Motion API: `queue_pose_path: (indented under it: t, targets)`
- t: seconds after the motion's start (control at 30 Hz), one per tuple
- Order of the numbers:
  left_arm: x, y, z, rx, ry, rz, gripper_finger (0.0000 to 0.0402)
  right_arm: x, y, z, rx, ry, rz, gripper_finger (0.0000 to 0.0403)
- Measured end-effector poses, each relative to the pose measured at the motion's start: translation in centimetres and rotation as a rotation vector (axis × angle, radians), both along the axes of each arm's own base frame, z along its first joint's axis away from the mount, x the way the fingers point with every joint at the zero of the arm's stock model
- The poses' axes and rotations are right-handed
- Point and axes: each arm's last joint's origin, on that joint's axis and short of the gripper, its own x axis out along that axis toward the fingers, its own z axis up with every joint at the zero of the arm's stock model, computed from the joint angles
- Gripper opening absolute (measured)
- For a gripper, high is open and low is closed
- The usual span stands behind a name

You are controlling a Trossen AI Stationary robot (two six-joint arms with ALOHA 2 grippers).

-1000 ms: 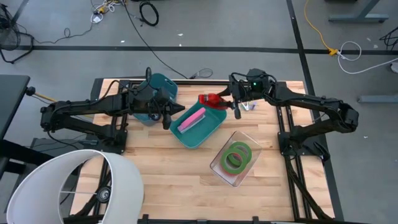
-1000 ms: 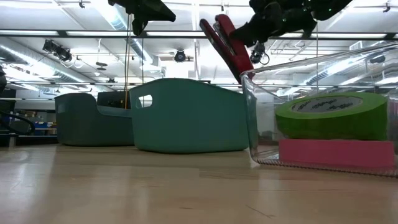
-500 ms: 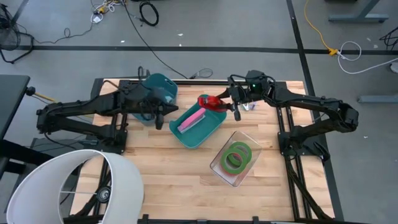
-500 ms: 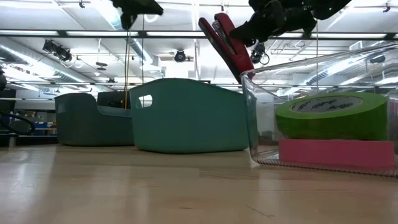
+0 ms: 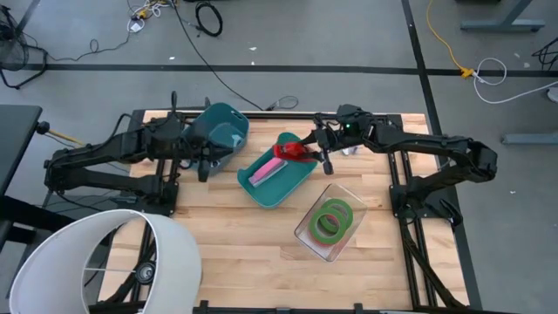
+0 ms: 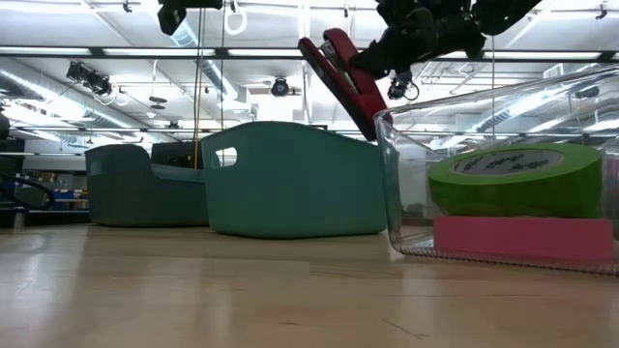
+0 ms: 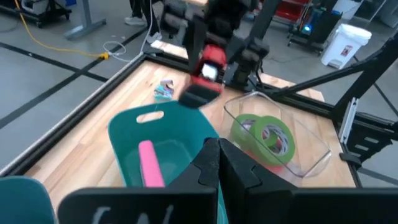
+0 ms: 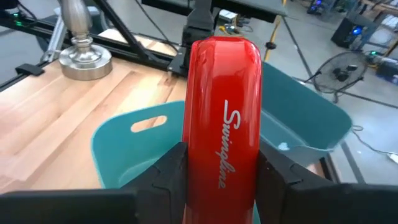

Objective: Pick and place Stapler, Stapler remover, tape
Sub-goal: Put the red stapler into the green bin

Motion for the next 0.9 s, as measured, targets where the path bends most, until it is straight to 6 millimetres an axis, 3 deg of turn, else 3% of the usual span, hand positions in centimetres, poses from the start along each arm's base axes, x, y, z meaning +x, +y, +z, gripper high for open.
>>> queue_pose_path:
  t: [0.23, 0.53, 0.9]
  targets:
    - [-0.4, 0.0, 0.3, 0.012, -0.015, 0.011, 0.0003, 1.3, 1.3, 0.0, 0.021, -0.04, 0.042, 0.0132]
    - [-0.4, 0.0, 0.2, 0.014, -0.01, 0.011, 0.0007, 1.8, 1.4, 3.7, 0.052, -0.057, 0.01, 0.0132]
    - [-0.4, 0.0, 0.2, 0.011, -0.011, 0.011, 0.0008, 3.6, 1.2, 6.2, 0.049, 0.113, 0.036, 0.0132]
